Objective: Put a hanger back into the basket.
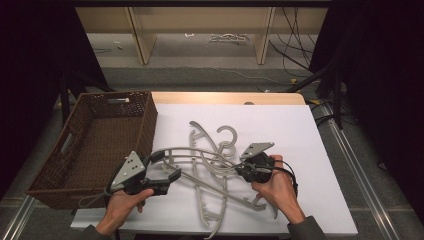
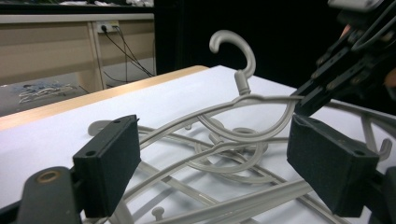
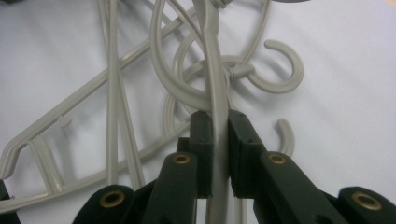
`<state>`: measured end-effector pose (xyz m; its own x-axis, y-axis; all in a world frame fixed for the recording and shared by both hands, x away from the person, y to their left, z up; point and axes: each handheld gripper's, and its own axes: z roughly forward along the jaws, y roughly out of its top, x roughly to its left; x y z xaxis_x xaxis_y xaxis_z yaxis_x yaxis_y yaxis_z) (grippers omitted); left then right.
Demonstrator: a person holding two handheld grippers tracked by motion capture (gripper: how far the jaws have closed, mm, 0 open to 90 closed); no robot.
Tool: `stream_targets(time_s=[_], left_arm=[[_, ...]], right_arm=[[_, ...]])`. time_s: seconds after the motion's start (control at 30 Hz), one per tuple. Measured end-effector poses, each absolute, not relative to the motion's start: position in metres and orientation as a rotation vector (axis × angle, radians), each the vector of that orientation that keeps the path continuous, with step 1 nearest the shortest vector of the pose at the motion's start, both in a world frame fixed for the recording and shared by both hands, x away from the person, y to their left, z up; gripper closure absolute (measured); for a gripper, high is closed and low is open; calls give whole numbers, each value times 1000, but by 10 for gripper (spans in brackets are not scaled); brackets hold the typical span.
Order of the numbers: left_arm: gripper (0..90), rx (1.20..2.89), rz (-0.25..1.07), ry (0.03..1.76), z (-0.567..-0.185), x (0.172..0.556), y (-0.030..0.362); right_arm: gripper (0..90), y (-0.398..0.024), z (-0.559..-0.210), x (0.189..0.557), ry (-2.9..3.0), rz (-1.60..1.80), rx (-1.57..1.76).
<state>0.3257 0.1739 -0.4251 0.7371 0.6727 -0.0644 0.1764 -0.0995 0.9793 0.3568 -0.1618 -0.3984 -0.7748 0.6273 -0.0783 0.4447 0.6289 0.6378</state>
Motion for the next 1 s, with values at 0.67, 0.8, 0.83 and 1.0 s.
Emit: stream_targets(time_s=[0.67,0.8,0.83,1.0], left_arm=[[392,2070,422,505,-400,377,96],[445,2183,437,417,-399,382,88],[453,2214,440,405,-399,382,86],[673,2331,468,306,-387,379,83]], right_arm=[[821,-151,-371,334,2552,864,660],[821,-150,-372,334,2559,865,635],[821,-150,-371,333,2563,856,636],[819,-149,-371,334,2577,862,590]])
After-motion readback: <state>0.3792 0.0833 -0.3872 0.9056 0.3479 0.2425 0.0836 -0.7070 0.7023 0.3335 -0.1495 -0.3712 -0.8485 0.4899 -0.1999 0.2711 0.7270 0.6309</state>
